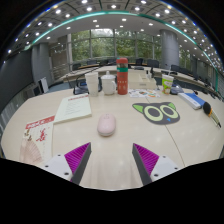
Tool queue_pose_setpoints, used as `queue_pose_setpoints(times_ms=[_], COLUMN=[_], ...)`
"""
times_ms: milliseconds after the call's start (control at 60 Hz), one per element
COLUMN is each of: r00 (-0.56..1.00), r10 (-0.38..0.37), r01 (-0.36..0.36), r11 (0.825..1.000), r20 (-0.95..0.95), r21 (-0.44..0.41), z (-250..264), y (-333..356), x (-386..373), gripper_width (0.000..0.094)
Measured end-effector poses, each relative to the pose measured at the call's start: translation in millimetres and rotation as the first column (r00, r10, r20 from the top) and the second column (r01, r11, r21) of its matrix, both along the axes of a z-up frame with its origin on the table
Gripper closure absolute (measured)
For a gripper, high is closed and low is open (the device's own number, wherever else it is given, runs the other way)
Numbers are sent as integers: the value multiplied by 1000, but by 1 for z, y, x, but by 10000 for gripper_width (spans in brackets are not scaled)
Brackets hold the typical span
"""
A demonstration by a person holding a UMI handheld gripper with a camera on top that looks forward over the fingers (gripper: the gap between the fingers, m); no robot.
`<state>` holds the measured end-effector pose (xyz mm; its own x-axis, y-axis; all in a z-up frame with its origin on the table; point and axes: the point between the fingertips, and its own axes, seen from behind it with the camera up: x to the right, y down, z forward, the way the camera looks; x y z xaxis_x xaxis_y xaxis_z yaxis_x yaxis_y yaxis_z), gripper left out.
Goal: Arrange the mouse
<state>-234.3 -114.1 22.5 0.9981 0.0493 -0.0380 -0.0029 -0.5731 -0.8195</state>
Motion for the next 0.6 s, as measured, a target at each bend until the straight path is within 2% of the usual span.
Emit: queue_pose_setpoints(times_ms=[167,317,367,400,600], r00=[999,998,998,998,995], r10=[8,-2,-6,-6,-6], r01=[-9,3,7,8,10], r11=[1000,1000,1000,1000,999], r20=[43,58,60,69,98], r21=[17,-20,-25,-27,-44], z=[-13,-31,-34,-35,-33], y=[79,115,121,124,125], x=[-23,-26,-27,-24,-22], gripper_width=[141,281,357,440,578])
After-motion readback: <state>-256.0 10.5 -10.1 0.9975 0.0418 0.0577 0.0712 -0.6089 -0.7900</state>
